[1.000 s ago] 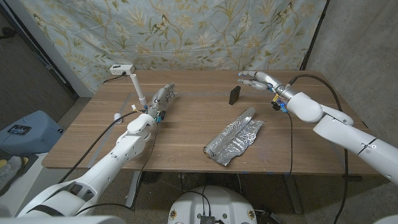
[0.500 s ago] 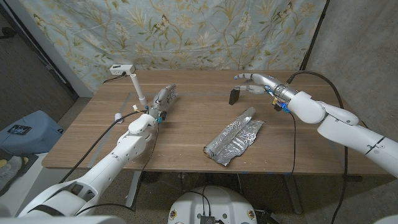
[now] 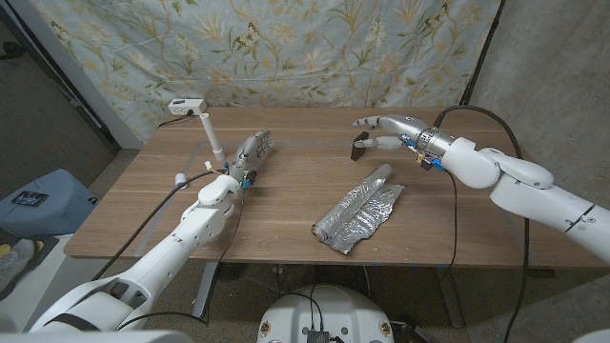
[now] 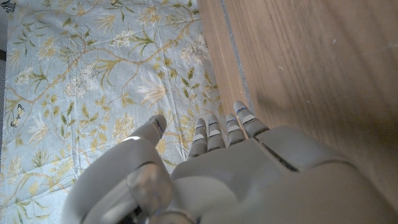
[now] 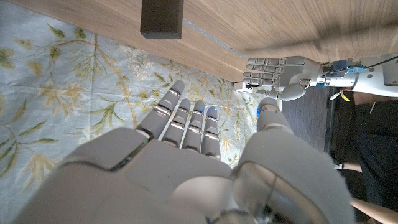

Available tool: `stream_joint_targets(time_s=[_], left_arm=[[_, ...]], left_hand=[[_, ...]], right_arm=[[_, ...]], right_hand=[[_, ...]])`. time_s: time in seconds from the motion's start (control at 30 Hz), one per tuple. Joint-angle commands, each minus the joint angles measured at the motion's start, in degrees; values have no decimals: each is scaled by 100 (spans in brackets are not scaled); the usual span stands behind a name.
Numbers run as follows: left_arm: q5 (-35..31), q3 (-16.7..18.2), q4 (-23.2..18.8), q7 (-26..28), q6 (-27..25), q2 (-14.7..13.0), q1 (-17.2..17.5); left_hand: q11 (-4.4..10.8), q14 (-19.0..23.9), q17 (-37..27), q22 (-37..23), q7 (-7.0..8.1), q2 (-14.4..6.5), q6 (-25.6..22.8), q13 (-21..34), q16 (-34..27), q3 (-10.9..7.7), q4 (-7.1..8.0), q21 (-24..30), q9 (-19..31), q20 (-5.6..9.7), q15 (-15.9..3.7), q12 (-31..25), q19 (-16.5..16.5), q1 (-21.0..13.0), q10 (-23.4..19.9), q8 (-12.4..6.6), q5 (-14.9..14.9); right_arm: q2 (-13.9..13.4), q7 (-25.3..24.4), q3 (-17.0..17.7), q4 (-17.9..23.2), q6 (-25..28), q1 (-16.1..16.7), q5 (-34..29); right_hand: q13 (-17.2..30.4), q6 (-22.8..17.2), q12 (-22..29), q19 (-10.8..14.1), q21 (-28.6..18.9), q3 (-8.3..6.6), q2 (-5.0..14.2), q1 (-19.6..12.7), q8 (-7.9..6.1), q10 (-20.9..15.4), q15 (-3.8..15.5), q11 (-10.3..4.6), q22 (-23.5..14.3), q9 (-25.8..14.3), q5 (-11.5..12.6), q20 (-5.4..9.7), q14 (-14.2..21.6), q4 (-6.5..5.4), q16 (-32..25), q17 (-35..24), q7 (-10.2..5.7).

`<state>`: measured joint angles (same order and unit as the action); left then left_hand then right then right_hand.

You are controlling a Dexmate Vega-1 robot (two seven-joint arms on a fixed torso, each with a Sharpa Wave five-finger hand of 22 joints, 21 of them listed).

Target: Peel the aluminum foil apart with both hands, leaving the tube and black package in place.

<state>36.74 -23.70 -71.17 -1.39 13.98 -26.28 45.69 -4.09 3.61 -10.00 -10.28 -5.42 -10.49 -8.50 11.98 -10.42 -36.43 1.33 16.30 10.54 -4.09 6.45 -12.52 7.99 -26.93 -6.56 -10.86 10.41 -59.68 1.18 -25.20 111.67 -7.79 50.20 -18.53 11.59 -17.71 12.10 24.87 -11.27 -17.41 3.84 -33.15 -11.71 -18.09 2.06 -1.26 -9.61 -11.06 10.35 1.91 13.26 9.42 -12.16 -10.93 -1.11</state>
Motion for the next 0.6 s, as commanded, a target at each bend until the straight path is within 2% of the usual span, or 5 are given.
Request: stream_joint_targets(time_s=[0.03,0.33,0.6], left_arm=[[-6,-2,-30,88,-57,5,48],[36,17,-33,78,-54,5,91],[23,24,-40,144,-42,19,113]], left_hand=[[-24,8,-9,-9,4,2,-36,9,-34,-33,-24,-8,9,-18,19,-30,58,-51,-58,-18,43],[-11,14,-15,-10,6,5,-37,7,-35,-37,-21,-21,11,-27,21,-26,58,-39,-52,-15,43],[-15,13,-19,-11,13,7,-35,5,-33,-40,-19,-29,11,-24,21,-24,66,-30,-49,-12,42]], right_arm=[[-142,344,-17,-7,-566,-116,-714],[-224,554,-18,16,-896,-224,-1109],[-284,715,-20,40,-1136,-294,-1456]], right_hand=[[20,-35,26,63,-49,-13,-80,-84,-50,-70,273,-28,-18,-23,2,-27,66,55,-33,4,-12],[20,-54,20,83,-31,-40,-231,-324,-57,-108,334,-115,-16,-22,35,-19,129,128,-29,14,-68],[22,-43,6,90,-18,-25,-387,-449,-49,-104,391,-157,-16,-21,68,-4,164,138,-22,19,-113]])
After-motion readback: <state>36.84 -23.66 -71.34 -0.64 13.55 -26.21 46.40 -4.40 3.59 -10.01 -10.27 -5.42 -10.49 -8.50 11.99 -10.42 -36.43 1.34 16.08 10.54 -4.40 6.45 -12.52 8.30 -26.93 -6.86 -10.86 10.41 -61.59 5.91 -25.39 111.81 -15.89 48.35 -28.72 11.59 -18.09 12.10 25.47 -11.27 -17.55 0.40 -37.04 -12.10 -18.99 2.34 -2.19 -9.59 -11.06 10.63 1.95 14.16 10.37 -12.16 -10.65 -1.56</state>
